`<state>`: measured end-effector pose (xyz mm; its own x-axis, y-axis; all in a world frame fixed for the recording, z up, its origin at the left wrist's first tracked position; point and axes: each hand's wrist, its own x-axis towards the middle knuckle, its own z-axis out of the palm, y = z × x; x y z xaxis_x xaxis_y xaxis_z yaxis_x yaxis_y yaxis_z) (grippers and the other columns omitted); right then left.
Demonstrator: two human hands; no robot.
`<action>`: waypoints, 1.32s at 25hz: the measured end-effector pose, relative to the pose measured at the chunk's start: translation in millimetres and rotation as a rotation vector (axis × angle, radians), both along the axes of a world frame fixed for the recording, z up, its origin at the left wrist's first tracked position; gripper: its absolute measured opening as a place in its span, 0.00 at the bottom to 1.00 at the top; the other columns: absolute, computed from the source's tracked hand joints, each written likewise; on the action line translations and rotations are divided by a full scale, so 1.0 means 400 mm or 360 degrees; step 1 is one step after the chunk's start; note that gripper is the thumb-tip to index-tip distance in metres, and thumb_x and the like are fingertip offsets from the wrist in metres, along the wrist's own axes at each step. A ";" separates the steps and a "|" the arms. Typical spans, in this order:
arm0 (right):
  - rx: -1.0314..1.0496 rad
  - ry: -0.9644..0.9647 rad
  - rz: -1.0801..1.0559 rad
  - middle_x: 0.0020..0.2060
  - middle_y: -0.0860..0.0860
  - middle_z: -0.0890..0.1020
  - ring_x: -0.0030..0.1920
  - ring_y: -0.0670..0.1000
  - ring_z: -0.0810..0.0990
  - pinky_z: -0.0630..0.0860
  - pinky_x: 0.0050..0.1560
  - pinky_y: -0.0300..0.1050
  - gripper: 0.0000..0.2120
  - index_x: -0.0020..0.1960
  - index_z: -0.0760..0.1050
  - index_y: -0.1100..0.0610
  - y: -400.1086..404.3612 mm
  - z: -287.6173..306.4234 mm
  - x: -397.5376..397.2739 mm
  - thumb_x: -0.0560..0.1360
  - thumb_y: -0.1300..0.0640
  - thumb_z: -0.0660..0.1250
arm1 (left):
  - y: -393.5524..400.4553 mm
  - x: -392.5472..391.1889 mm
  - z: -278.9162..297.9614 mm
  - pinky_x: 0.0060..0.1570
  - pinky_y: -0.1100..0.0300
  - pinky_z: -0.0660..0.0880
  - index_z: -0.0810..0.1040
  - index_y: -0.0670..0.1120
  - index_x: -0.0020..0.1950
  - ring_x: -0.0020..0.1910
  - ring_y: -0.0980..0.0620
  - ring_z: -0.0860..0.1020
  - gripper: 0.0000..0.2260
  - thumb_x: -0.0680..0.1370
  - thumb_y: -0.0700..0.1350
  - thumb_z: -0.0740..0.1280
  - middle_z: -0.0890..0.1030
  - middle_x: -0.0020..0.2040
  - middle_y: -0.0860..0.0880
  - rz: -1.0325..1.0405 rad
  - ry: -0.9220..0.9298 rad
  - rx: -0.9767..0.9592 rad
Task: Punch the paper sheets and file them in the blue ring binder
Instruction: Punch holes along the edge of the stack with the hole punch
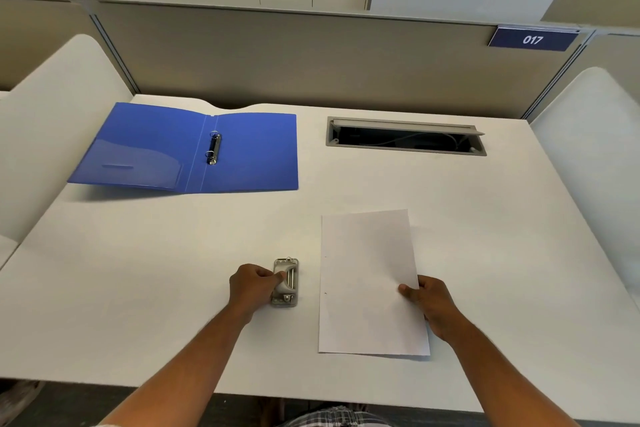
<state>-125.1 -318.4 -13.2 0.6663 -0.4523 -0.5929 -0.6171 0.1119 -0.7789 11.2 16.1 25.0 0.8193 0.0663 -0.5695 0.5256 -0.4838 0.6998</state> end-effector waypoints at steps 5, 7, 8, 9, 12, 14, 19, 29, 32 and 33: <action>-0.0182 0.0064 -0.0023 0.45 0.58 0.88 0.46 0.63 0.87 0.84 0.53 0.61 0.04 0.49 0.85 0.60 -0.068 0.024 0.001 0.74 0.63 0.74 | 0.002 -0.001 -0.004 0.47 0.46 0.83 0.84 0.44 0.35 0.40 0.45 0.86 0.11 0.66 0.50 0.79 0.86 0.37 0.46 0.0006 -0.0001 0.0005; -0.0245 0.0113 -0.0037 0.45 0.58 0.88 0.45 0.62 0.86 0.84 0.52 0.61 0.03 0.48 0.84 0.60 -0.090 0.027 0.000 0.74 0.63 0.73 | 0.001 -0.001 -0.006 0.47 0.46 0.83 0.84 0.44 0.36 0.40 0.45 0.86 0.11 0.66 0.50 0.79 0.86 0.37 0.46 0.0010 0.0000 0.0004; -0.0273 0.0136 -0.0038 0.45 0.59 0.88 0.45 0.63 0.86 0.84 0.52 0.61 0.02 0.47 0.84 0.60 -0.098 0.029 0.000 0.74 0.63 0.73 | 0.001 -0.001 -0.006 0.47 0.46 0.83 0.84 0.44 0.36 0.40 0.45 0.86 0.11 0.67 0.50 0.79 0.86 0.37 0.46 0.0007 -0.0002 0.0007; -0.0300 0.0150 -0.0041 0.45 0.59 0.87 0.46 0.63 0.86 0.83 0.52 0.61 0.02 0.46 0.84 0.60 -0.103 0.032 0.000 0.74 0.63 0.73 | 0.000 0.000 -0.006 0.47 0.46 0.83 0.84 0.44 0.36 0.40 0.45 0.86 0.11 0.67 0.50 0.79 0.86 0.36 0.46 0.0004 -0.0003 0.0010; -0.0461 0.0184 -0.0074 0.44 0.58 0.87 0.46 0.62 0.85 0.82 0.52 0.58 0.02 0.45 0.82 0.58 -0.100 0.039 -0.001 0.73 0.62 0.72 | 0.000 0.001 -0.008 0.46 0.46 0.84 0.83 0.45 0.38 0.41 0.45 0.85 0.12 0.65 0.52 0.80 0.86 0.39 0.46 0.0015 -0.0004 0.0000; -0.0679 0.0261 -0.0110 0.45 0.55 0.86 0.47 0.60 0.83 0.80 0.50 0.54 0.05 0.48 0.82 0.57 -0.083 0.044 0.000 0.73 0.59 0.71 | 0.000 0.001 -0.012 0.45 0.45 0.83 0.81 0.45 0.39 0.42 0.45 0.85 0.14 0.63 0.52 0.80 0.85 0.40 0.46 0.0027 -0.0017 0.0001; -0.1009 0.0406 -0.0250 0.63 0.53 0.81 0.62 0.60 0.79 0.75 0.61 0.52 0.21 0.67 0.76 0.54 -0.031 0.053 -0.004 0.74 0.52 0.70 | -0.017 -0.006 -0.006 0.44 0.50 0.81 0.80 0.42 0.39 0.38 0.45 0.80 0.12 0.70 0.49 0.76 0.83 0.36 0.46 -0.0064 -0.0095 0.0118; -0.0613 -0.0080 0.0173 0.47 0.45 0.86 0.46 0.46 0.84 0.81 0.54 0.48 0.07 0.52 0.84 0.50 0.252 0.101 0.070 0.74 0.55 0.72 | -0.057 -0.028 0.012 0.33 0.59 0.71 0.74 0.47 0.31 0.33 0.49 0.77 0.15 0.72 0.51 0.74 0.80 0.31 0.49 -0.0189 -0.0101 0.0188; -0.0274 -0.0048 0.0448 0.51 0.45 0.85 0.48 0.47 0.84 0.82 0.54 0.49 0.13 0.58 0.81 0.51 0.385 0.098 0.117 0.73 0.51 0.72 | -0.059 -0.032 0.020 0.37 0.55 0.76 0.72 0.48 0.29 0.33 0.48 0.78 0.16 0.71 0.50 0.74 0.79 0.31 0.49 -0.0246 -0.0146 0.0141; -0.0250 -0.0027 0.0474 0.53 0.45 0.84 0.52 0.48 0.83 0.81 0.52 0.46 0.15 0.60 0.80 0.51 0.420 0.097 0.135 0.74 0.50 0.72 | -0.054 -0.032 0.025 0.35 0.56 0.75 0.71 0.48 0.29 0.32 0.48 0.77 0.16 0.72 0.49 0.74 0.78 0.30 0.49 -0.0254 -0.0173 0.0133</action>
<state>-71.1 -150.5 25.5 0.7921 -0.3211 -0.5191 -0.5915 -0.1939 -0.7827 -1.6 -5.4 35.1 0.8796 -0.0261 -0.4750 0.3611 -0.6135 0.7023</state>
